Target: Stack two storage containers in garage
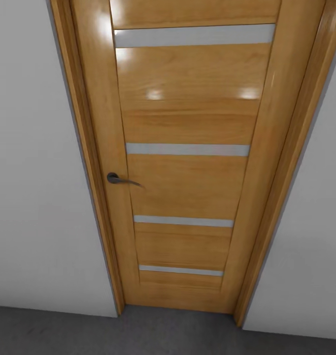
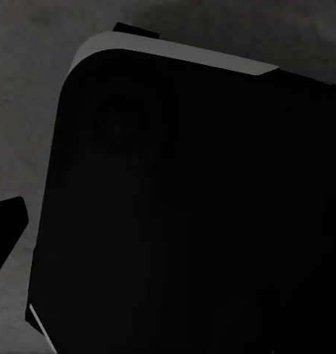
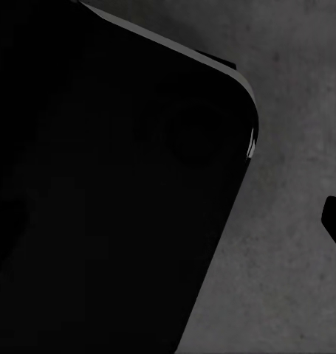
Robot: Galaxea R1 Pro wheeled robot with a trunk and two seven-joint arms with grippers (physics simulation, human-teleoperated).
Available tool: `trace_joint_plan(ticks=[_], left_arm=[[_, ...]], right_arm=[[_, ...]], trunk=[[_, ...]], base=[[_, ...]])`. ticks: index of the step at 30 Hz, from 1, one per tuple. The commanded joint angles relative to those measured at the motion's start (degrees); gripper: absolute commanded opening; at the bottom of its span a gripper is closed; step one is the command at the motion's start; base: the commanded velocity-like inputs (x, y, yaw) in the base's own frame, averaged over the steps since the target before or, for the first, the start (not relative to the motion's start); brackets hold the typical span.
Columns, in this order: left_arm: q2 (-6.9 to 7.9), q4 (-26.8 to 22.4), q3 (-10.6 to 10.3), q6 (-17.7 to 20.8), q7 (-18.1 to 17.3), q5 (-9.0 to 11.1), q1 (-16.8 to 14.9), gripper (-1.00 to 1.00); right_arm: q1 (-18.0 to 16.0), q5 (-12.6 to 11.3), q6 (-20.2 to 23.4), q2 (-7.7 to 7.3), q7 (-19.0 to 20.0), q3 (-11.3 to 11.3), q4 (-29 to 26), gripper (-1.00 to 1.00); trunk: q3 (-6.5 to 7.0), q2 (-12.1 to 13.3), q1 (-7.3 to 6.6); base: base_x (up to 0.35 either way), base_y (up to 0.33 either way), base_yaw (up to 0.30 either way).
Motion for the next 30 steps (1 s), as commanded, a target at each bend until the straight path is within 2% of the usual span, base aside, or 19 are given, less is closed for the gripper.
trace_joint_plan(ticks=[1,8,30], left_arm=[[-0.02,0.0,0.2,-0.1,0.0,0.2,0.0,1.00],[-0.02,0.0,0.2,-0.1,0.0,0.2,0.0,1.00],[-0.11,0.0,0.2,-0.1,0.0,0.2,0.0,1.00]], right_arm=[[0.0,0.1,-0.3,-0.02,0.1,0.0,0.1,1.00],[0.0,0.1,-0.3,-0.04,0.1,0.1,0.1,1.00],[0.0,-0.1,-0.2,-0.02,0.2,0.1,0.1,1.00]], trunk=[[-0.04,0.0,0.00],[-0.04,0.0,0.00],[-0.04,0.0,0.00]], base=[[0.000,-0.001,0.121],[0.000,0.000,0.151],[0.000,0.000,0.006]])
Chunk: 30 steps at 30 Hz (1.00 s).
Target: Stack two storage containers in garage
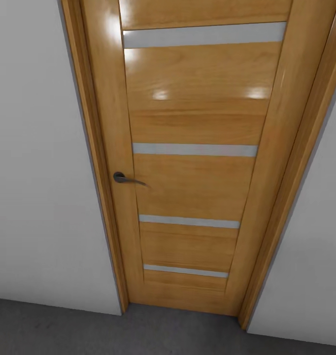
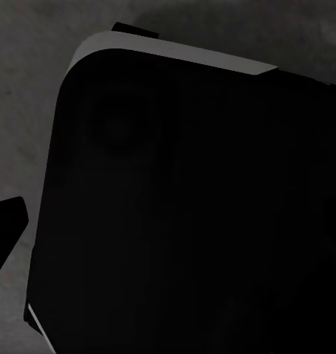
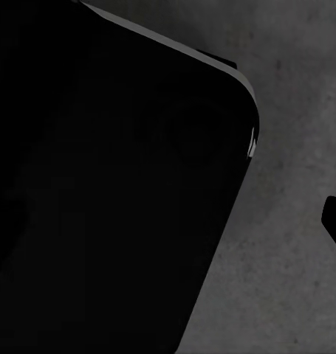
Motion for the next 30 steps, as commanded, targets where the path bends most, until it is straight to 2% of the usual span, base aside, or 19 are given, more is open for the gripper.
trace_joint_plan(ticks=[1,20,24,27,29,30], left_arm=[[-0.02,0.0,0.2,-0.1,0.0,0.2,0.0,1.00],[0.00,0.0,0.2,-0.1,0.0,0.2,0.0,1.00],[-0.01,0.0,0.3,-0.1,0.0,0.3,0.0,1.00],[-0.02,0.0,0.3,-0.1,0.0,0.3,0.0,1.00],[-0.02,0.0,0.3,-0.1,0.0,0.3,0.0,1.00],[-0.02,0.0,0.3,-0.1,0.0,0.3,0.0,1.00]], right_arm=[[0.0,0.1,-0.3,-0.02,0.1,0.0,0.1,1.00],[0.0,-0.5,-0.8,0.00,0.1,-0.2,0.1,1.00],[0.0,-0.2,0.0,-0.05,-1.2,-0.3,-0.8,1.00],[-0.4,-0.3,3.4,-1.50,-1.9,-0.6,-7.3,1.00],[-0.5,-0.3,9.3,-2.40,-1.8,-0.6,-14.0,1.00],[-0.5,-0.3,12.9,-2.88,-1.7,-0.7,-19.1,1.00]], trunk=[[-0.04,0.0,0.00],[-0.04,0.0,0.00],[-0.04,0.0,0.00],[-0.04,0.0,0.00],[-0.04,0.0,0.00],[-0.04,0.0,0.00]], base=[[0.000,0.000,0.000],[0.000,0.000,0.000],[0.000,0.000,0.000],[0.000,0.000,0.000],[0.000,0.000,0.000],[0.000,0.000,0.000]])
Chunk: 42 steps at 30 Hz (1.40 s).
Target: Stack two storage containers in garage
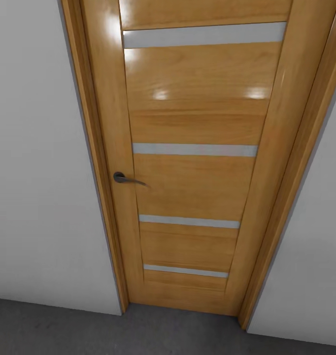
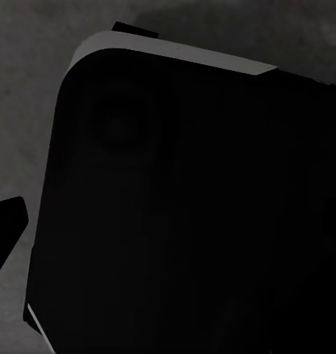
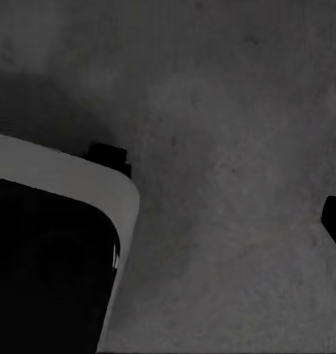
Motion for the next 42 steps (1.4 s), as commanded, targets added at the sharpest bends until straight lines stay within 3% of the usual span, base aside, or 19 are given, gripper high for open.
trace_joint_plan(ticks=[1,4,6,7,15,19,21,23,25,26,29,31,35,42], left_arm=[[-0.02,0.0,0.3,-0.1,0.0,0.2,0.0,1.00],[-0.02,0.0,0.3,-0.1,0.0,0.2,0.0,1.00],[-0.03,0.0,0.3,-0.1,0.0,0.2,0.0,1.00],[-0.04,0.0,0.3,-0.1,0.0,0.2,0.0,1.00],[-0.08,0.0,0.3,-0.1,0.0,0.2,0.0,1.00],[-0.10,0.0,0.3,-0.1,0.0,0.2,0.0,1.00],[-0.11,0.0,0.3,-0.1,0.0,0.2,0.0,1.00],[-0.11,0.0,0.3,-0.1,0.0,0.2,0.0,1.00],[-0.11,0.0,0.3,-0.1,0.0,0.2,0.0,1.00],[-0.11,0.0,0.3,-0.1,0.0,0.2,0.0,1.00],[-0.11,0.0,0.3,-0.1,0.0,0.2,0.0,1.00],[-0.14,0.0,0.3,-0.1,0.0,0.2,0.0,1.00],[-0.21,-0.1,0.3,-0.1,0.0,0.1,0.0,1.00],[-0.36,-0.1,0.1,-0.1,0.0,0.1,0.0,1.00]], right_arm=[[0.0,0.4,2.1,-0.27,-0.1,-0.1,-3.7,1.00],[-0.2,0.4,3.8,-0.55,-0.6,-0.2,-9.0,1.00],[-2.7,0.4,4.9,-0.61,-0.8,-0.2,-12.1,1.00],[-7.8,0.2,7.4,-0.34,-0.4,-0.2,-12.8,1.00],[-16.0,0.1,16.2,0.95,0.2,-0.1,-15.1,1.00],[-23.1,0.1,22.0,3.98,0.2,0.0,-15.5,1.00],[-27.9,0.3,25.0,7.34,-0.1,0.2,-15.5,1.00],[-29.4,0.5,25.6,9.03,-0.4,0.3,-15.6,1.00],[-32.7,1.0,26.5,12.84,-0.7,0.4,-15.6,1.00],[-33.3,1.2,26.6,13.41,-0.8,0.5,-15.7,1.00],[-36.4,2.3,27.3,13.47,-1.1,0.5,-16.0,1.00],[-40.6,3.4,29.0,13.47,-1.1,0.6,-16.4,1.00],[-43.4,3.9,29.3,13.47,-1.4,1.3,-16.6,1.00],[-47.4,3.9,23.5,13.47,-1.4,10.2,-17.8,1.00]], trunk=[[-0.07,0.0,0.00],[-0.07,0.0,0.00],[-0.07,0.0,0.00],[-0.07,0.0,0.00],[-0.07,0.0,0.00],[-0.07,0.0,0.00],[-0.07,0.0,0.00],[-0.07,0.0,0.00],[-0.07,0.0,0.00],[-0.07,0.0,0.00],[-0.07,0.0,0.00],[-0.07,0.0,0.00],[-0.07,0.0,0.00],[-0.07,0.0,0.00]], base=[[0.000,0.000,0.000],[0.000,0.000,0.000],[0.000,0.000,0.000],[0.000,0.000,0.000],[0.000,0.000,0.000],[0.000,0.000,0.000],[0.000,0.000,0.000],[0.000,0.000,0.000],[0.000,0.000,0.000],[0.000,0.000,0.000],[0.000,0.000,0.000],[0.000,0.000,0.000],[0.000,0.000,0.000],[0.044,0.000,0.000]])
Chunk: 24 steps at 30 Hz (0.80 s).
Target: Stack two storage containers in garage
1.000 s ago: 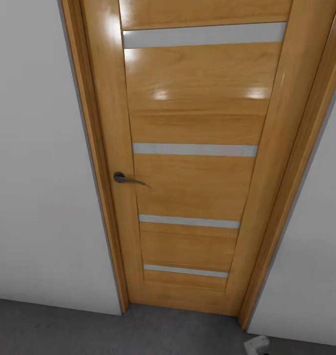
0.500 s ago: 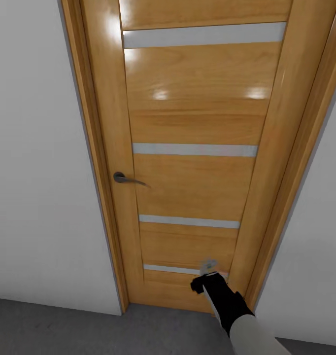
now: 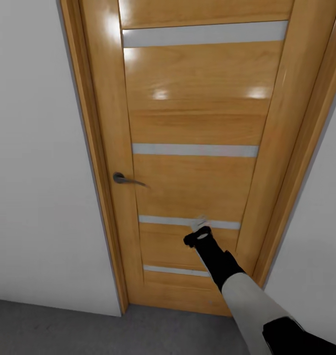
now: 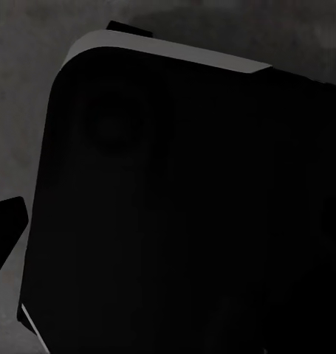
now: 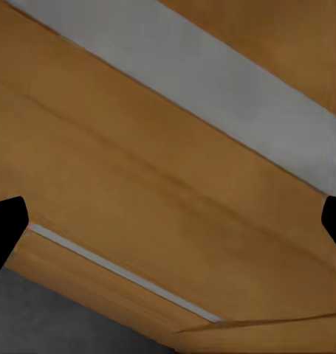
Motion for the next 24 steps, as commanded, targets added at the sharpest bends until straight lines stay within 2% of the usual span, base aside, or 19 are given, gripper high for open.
trace_joint_plan(ticks=[1,6,24], left_arm=[[0.00,0.0,0.2,-0.1,0.0,0.2,0.0,1.00],[0.12,0.0,0.1,-0.1,0.0,0.2,0.0,1.00],[0.14,0.0,0.2,-0.1,0.0,0.2,0.0,1.00]], right_arm=[[-0.1,0.2,-0.5,0.00,-0.2,0.7,-0.6,1.00],[-0.5,0.2,-5.2,0.00,-0.1,2.3,-3.6,1.00],[-0.5,0.3,-6.3,0.00,-0.1,2.6,-3.4,1.00]], trunk=[[-0.06,0.0,0.02],[-0.06,0.0,0.02],[-0.06,0.0,0.02]], base=[[0.197,0.000,0.000],[0.267,0.000,0.000],[0.313,0.000,0.000]])
